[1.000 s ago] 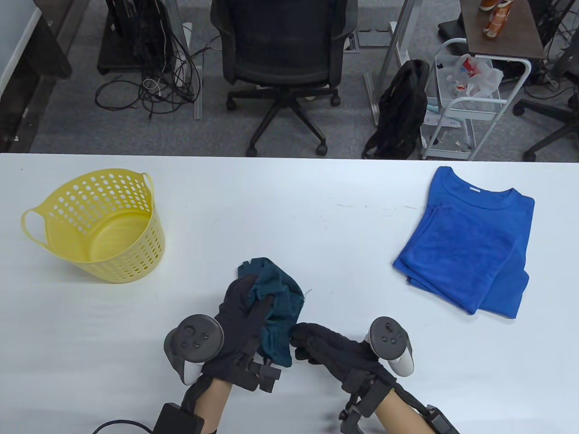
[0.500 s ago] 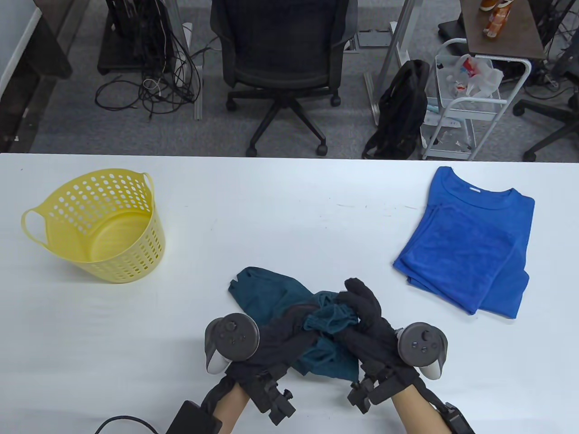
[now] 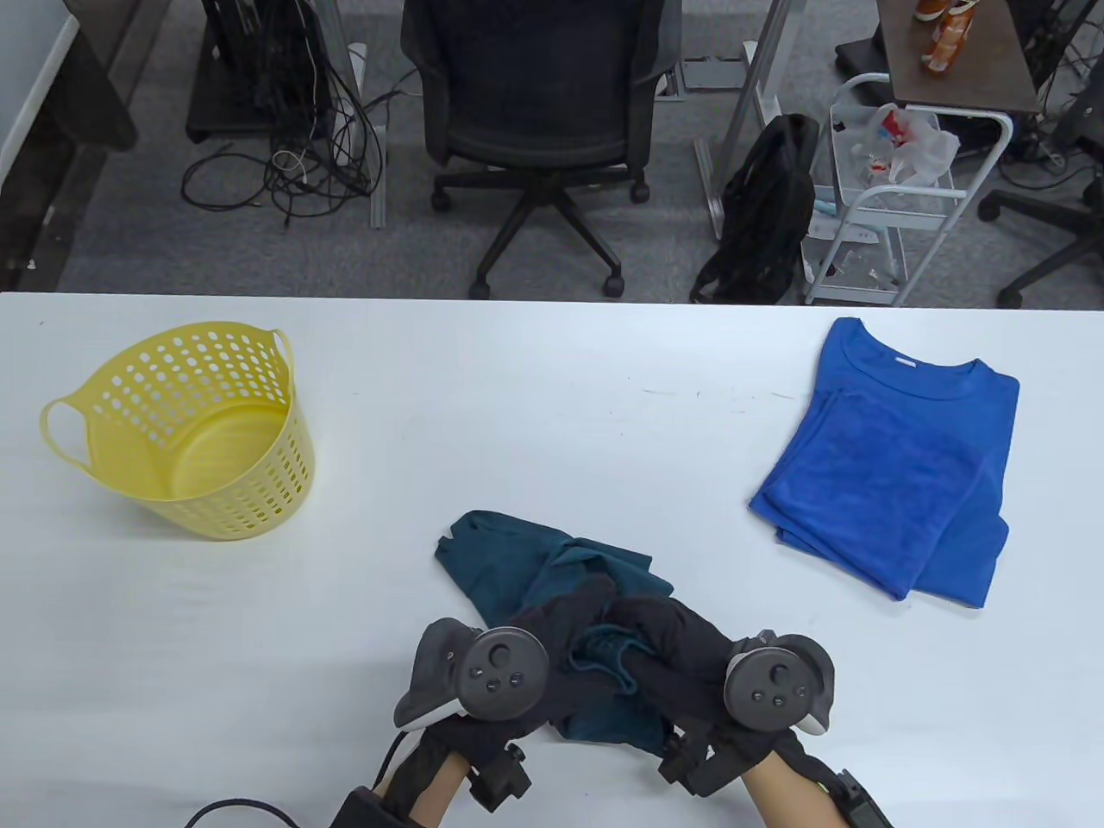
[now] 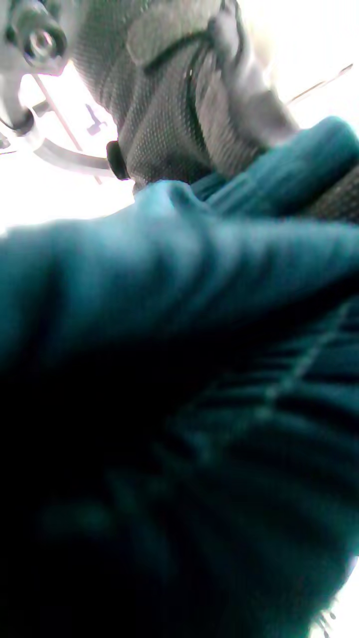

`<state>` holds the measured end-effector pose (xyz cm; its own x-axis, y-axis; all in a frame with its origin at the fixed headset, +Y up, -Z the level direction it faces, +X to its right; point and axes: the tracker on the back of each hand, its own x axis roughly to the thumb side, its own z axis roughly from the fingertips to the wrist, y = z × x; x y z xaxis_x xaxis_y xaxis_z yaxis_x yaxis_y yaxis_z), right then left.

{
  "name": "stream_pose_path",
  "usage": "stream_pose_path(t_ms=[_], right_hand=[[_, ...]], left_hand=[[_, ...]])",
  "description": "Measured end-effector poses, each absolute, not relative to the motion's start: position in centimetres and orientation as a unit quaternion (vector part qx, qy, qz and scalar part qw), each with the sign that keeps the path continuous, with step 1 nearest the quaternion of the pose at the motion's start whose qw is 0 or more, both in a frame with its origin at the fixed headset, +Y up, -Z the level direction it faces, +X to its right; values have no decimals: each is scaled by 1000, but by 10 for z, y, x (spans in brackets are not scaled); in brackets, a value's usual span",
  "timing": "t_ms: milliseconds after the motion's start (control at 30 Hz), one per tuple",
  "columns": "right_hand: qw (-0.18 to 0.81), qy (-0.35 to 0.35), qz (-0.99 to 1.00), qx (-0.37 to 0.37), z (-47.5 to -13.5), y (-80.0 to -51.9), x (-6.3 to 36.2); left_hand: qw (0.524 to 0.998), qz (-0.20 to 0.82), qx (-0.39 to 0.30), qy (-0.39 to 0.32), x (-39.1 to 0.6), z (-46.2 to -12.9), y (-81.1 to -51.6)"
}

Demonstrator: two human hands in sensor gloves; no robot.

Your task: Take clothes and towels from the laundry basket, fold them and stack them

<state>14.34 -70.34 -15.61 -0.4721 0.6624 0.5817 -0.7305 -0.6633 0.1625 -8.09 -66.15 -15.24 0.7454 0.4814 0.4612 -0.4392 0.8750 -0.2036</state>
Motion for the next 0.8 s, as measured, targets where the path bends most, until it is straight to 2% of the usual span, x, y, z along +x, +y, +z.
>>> stream_pose_path(t_ms=[133,200,300,367,433,467,567,633,800], right_hand=[[392,-60,860,320,-155,-697,144],[358,-70,878,312,-152,-694,142],[215,-60,936,271,-152,-697,138],[190,-68,949,241,-158,-706,146],[245,-49,944,214,-170,-714,163],[325,-22,925,193,-176,-716,176],[475,-29,862,177,-184,-713,197],[543,-30,820,178,-187,-707,208],[599,-33,776,194,-189,-701,218]], left_hand=[[949,224,0,-222,-96,-155,-654],[939,257,17,-230,-101,-156,-651],[918,326,58,-220,-113,-155,-644],[900,371,103,-203,-128,-156,-640],[885,414,99,-190,-141,-158,-641],[881,424,96,-186,-147,-161,-642],[872,444,93,-182,-157,-167,-647],[856,475,66,-192,-157,-172,-652],[852,482,51,-197,-156,-174,-657]])
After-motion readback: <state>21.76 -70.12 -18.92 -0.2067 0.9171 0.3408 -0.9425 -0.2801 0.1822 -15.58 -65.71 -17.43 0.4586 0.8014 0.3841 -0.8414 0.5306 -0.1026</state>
